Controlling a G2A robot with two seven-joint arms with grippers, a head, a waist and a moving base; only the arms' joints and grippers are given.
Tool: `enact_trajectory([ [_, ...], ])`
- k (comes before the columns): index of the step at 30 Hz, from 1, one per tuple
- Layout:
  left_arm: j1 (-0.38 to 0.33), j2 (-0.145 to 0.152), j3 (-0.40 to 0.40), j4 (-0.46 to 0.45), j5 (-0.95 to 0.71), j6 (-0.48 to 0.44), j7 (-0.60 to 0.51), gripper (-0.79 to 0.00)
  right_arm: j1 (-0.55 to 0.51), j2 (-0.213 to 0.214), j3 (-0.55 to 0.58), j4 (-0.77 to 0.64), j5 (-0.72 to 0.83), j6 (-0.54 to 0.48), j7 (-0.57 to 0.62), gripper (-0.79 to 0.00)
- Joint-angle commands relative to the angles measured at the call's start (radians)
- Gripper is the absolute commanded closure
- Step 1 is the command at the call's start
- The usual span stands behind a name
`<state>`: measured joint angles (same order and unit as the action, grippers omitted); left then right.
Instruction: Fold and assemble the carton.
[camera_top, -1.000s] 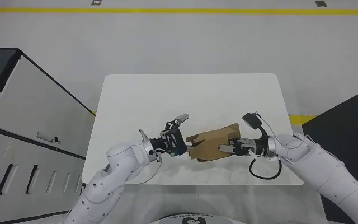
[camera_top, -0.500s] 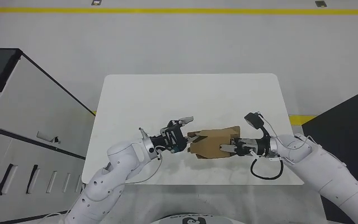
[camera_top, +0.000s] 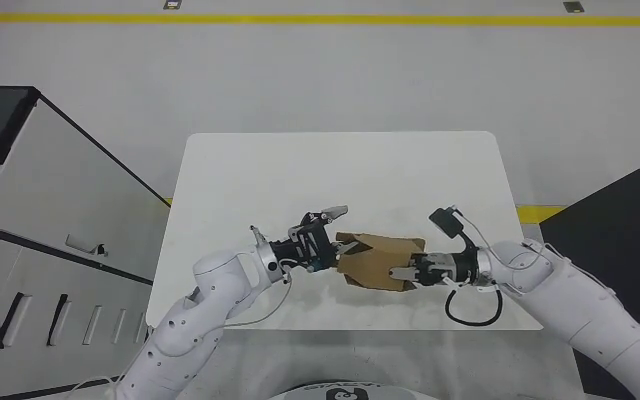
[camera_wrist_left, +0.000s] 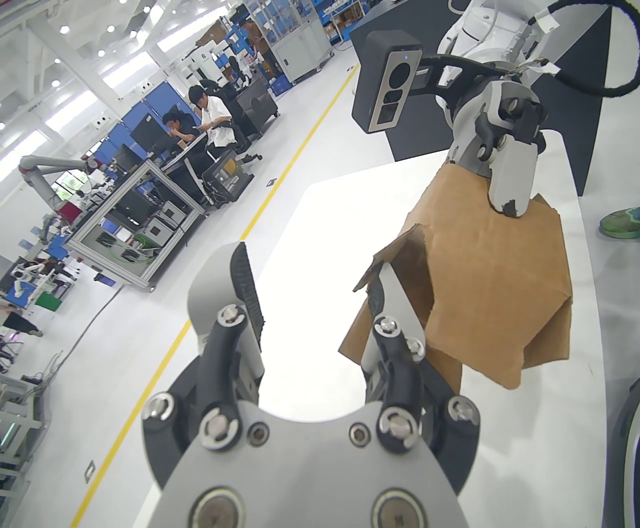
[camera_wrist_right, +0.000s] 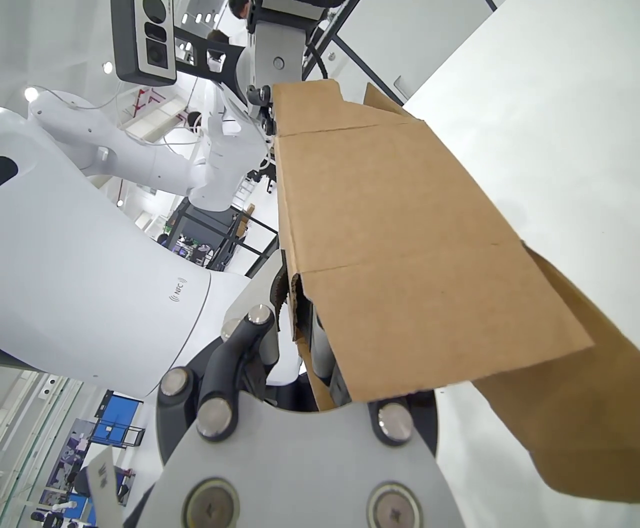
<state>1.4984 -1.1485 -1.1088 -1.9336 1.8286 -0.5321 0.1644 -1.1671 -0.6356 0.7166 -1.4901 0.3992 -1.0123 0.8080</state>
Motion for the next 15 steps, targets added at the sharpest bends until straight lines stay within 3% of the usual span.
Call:
enact_trajectory([
  [1, 0.001, 0.001, 0.002, -0.001, -0.002, 0.0, 0.001, -0.499, 0.005, 0.001, -0.008, -0.002, -0.004, 0.0, 0.0, 0.0],
  [6, -0.008, 0.0, 0.022, 0.0, -0.001, -0.002, 0.005, -0.517, 0.016, 0.003, -0.028, -0.004, -0.007, 0.0, 0.0, 0.0],
  [12, -0.009, 0.003, 0.001, -0.008, -0.01, 0.027, 0.004, -0.785, 0.017, 0.005, -0.027, 0.004, 0.026, 0.0, 0.0, 0.0],
  [15, 0.005, 0.008, -0.031, -0.022, -0.017, 0.036, 0.006, -0.785, 0.011, 0.007, -0.018, 0.007, 0.052, 0.0, 0.0, 0.0],
])
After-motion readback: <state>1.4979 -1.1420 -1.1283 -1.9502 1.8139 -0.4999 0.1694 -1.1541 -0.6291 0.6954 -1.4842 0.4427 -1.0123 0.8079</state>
